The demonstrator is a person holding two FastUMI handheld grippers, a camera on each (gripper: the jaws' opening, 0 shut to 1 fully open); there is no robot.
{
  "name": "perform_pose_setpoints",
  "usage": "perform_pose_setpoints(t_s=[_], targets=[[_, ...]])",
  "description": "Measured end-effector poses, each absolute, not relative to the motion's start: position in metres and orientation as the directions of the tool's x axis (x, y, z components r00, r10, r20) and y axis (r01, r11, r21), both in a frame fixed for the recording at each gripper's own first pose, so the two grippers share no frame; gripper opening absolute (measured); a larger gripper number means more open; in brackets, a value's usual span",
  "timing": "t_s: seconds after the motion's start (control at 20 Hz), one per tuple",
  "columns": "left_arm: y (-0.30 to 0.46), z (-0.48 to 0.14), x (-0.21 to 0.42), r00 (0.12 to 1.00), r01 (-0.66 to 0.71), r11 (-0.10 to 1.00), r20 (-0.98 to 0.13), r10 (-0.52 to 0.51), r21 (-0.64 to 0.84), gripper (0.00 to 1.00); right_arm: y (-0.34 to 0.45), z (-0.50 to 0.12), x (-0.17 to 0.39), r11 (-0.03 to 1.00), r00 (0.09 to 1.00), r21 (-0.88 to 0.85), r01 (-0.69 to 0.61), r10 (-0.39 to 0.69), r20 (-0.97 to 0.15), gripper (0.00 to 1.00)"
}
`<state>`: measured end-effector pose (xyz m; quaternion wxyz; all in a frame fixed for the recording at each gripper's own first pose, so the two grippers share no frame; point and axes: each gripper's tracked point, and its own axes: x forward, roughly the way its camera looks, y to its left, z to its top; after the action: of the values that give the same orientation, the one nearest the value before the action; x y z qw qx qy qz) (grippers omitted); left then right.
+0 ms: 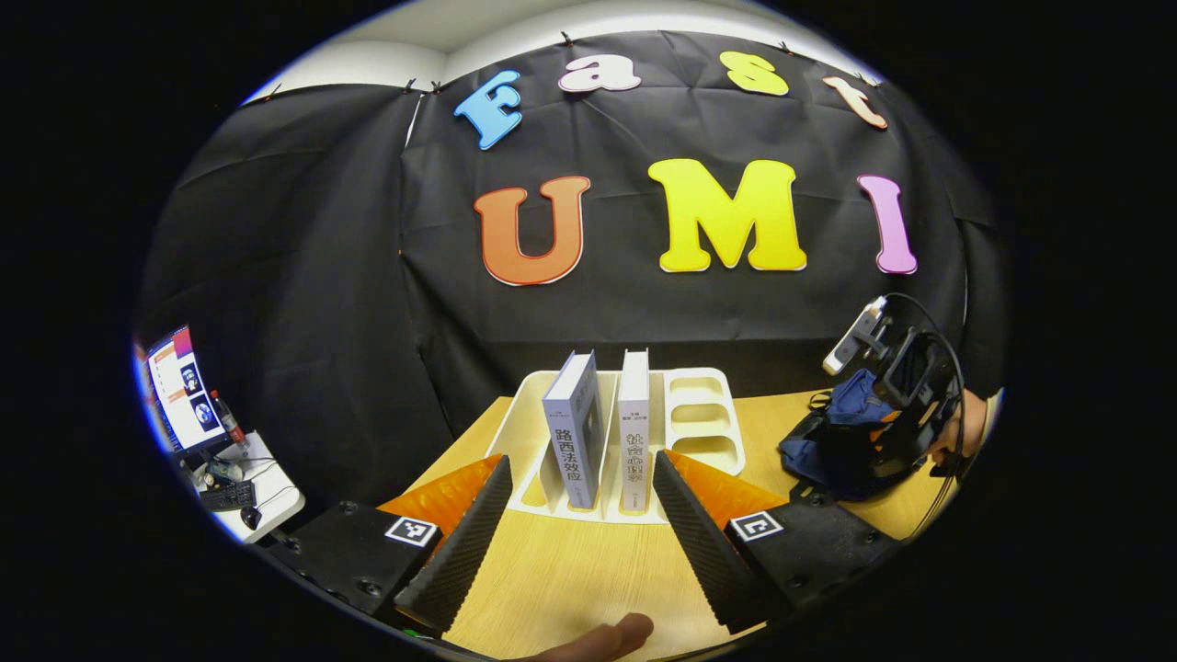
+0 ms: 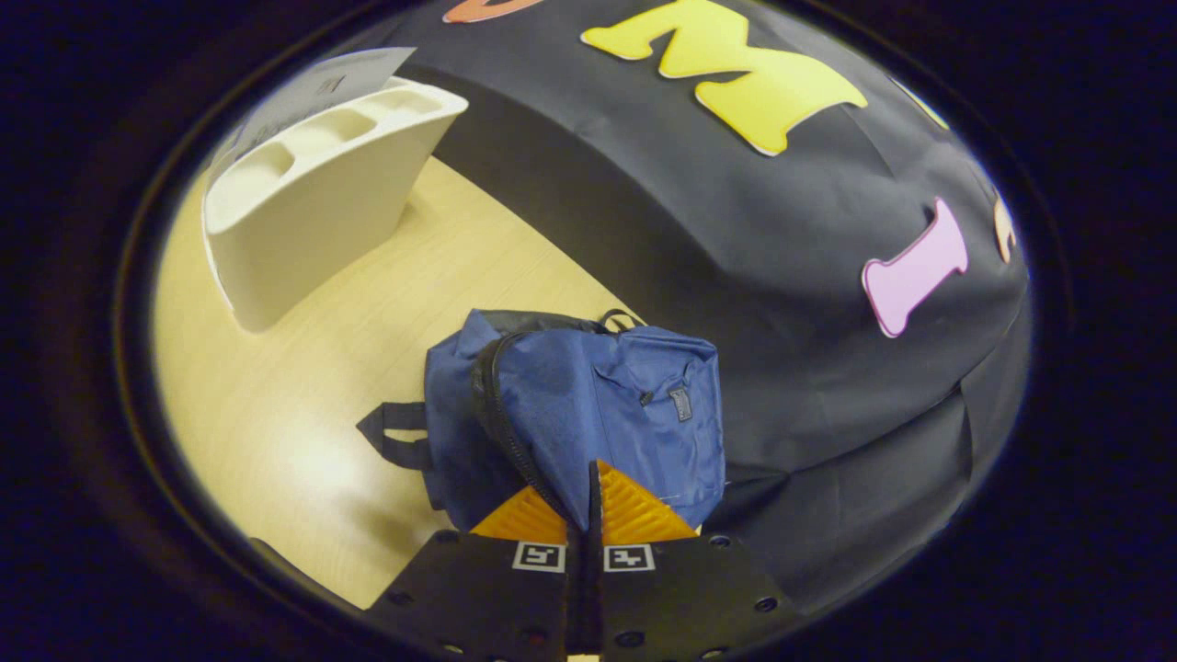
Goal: Open the schoolbag, grab two books from the bookshelf and put them into the schoolbag.
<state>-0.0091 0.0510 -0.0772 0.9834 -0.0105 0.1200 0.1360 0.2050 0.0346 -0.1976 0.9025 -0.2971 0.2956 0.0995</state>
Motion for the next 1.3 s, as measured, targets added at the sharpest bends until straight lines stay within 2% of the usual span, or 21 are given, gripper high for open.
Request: perform_pose_setpoints(t_s=[0.35, 0.55, 0.6, 0.65, 0.85, 1.05, 1.3], targets=[[0.061, -0.062, 0.004, 0.944, -0.264, 0.964, -0.206, 0.256, -0.013, 0.99, 0.012, -0.157, 0.224, 0.830, 0.722, -0.329, -0.450, 0.121, -0.682, 0.00], [0.065, -0.057, 0.023, 0.943, -0.250, 0.966, -0.244, 0.228, -0.061, 0.99, 0.008, -0.135, 0.231, 0.875, 0.673, -0.179, -0.450, 0.200, -0.712, 0.01], [0.067, -0.052, 0.029, 0.943, -0.250, 0.966, -0.241, 0.228, -0.065, 0.95, 0.007, -0.129, 0.235, 0.885, 0.668, -0.128, -0.447, 0.235, -0.706, 0.01], [0.070, -0.049, 0.034, 0.943, -0.254, 0.965, -0.238, 0.232, -0.065, 0.99, 0.004, -0.120, 0.238, 0.890, 0.670, -0.090, -0.447, 0.266, -0.693, 0.01], [0.065, -0.054, 0.072, 0.945, -0.174, 0.980, -0.295, 0.140, -0.093, 0.99, -0.013, -0.093, 0.252, 0.891, 0.666, 0.018, -0.453, 0.352, -0.657, 0.00], [0.059, -0.061, 0.104, 0.931, -0.114, 0.989, -0.356, 0.075, -0.091, 0.99, -0.021, -0.083, 0.255, 0.886, 0.661, 0.080, -0.456, 0.398, -0.636, 0.00], [0.037, -0.072, 0.157, 0.874, -0.036, 0.983, -0.483, -0.057, -0.180, 0.99, -0.029, -0.083, 0.259, 0.882, 0.654, 0.112, -0.458, 0.420, -0.629, 0.01]])
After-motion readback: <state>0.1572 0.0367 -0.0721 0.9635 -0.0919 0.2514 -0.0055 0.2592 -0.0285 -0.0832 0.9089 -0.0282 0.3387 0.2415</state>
